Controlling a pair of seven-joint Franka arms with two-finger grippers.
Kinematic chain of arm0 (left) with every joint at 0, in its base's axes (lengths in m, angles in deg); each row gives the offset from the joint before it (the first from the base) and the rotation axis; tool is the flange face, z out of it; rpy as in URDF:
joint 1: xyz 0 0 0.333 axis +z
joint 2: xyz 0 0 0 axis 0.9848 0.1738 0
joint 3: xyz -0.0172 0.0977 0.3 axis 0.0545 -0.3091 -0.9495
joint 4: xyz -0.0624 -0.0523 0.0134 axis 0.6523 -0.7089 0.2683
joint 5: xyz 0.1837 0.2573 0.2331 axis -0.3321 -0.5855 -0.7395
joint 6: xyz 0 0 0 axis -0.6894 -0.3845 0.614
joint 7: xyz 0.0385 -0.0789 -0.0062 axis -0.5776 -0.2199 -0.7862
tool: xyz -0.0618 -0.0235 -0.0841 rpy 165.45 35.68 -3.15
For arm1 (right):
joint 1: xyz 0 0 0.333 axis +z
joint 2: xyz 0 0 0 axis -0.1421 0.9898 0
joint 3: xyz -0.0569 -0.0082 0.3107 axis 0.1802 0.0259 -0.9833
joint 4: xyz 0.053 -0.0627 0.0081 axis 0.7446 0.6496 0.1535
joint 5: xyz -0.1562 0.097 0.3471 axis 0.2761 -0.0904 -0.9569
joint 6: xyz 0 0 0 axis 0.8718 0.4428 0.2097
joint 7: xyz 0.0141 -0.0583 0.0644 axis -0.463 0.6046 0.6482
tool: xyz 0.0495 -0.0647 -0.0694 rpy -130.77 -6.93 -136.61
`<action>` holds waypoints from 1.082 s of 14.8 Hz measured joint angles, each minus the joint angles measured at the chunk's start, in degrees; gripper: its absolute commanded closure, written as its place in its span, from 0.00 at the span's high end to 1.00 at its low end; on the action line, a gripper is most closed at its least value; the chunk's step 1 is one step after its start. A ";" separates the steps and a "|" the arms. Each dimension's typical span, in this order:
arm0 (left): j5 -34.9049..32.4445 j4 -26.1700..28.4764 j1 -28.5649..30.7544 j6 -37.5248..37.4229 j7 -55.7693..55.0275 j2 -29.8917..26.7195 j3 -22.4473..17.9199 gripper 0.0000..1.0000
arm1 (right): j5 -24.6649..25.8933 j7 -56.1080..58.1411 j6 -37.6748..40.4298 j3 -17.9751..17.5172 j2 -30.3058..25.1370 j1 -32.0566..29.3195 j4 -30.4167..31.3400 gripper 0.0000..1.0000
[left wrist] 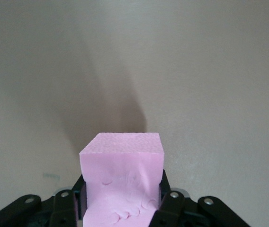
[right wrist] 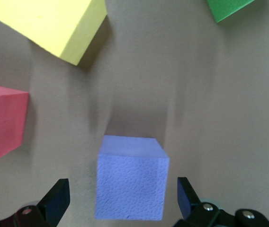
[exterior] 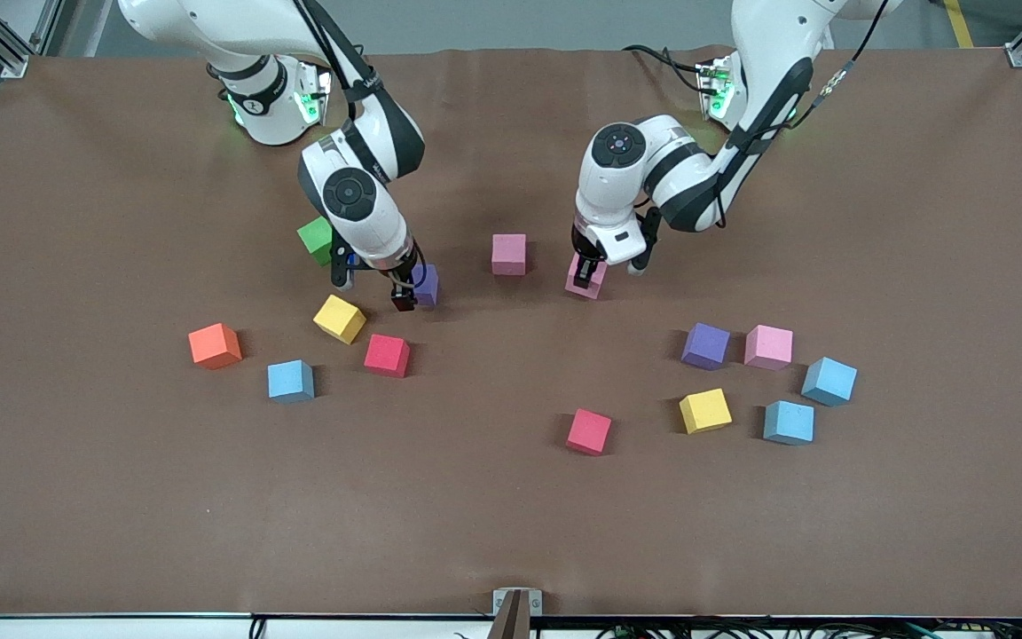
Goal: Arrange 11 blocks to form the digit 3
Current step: 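Set the pink block beside the first pink block with the left gripper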
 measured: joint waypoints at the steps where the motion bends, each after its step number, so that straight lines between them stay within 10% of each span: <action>1: 0.00 -0.83 -0.80 -1.64 -3.31 0.21 0.01 0.54 | 0.00 -0.14 -0.27 0.03 0.00 0.00 0.01 1.00; 16: 0.00 -9.13 -8.91 -6.13 -18.27 8.14 -0.21 0.56 | 0.00 -5.32 -2.23 -0.01 2.14 0.25 0.88 0.91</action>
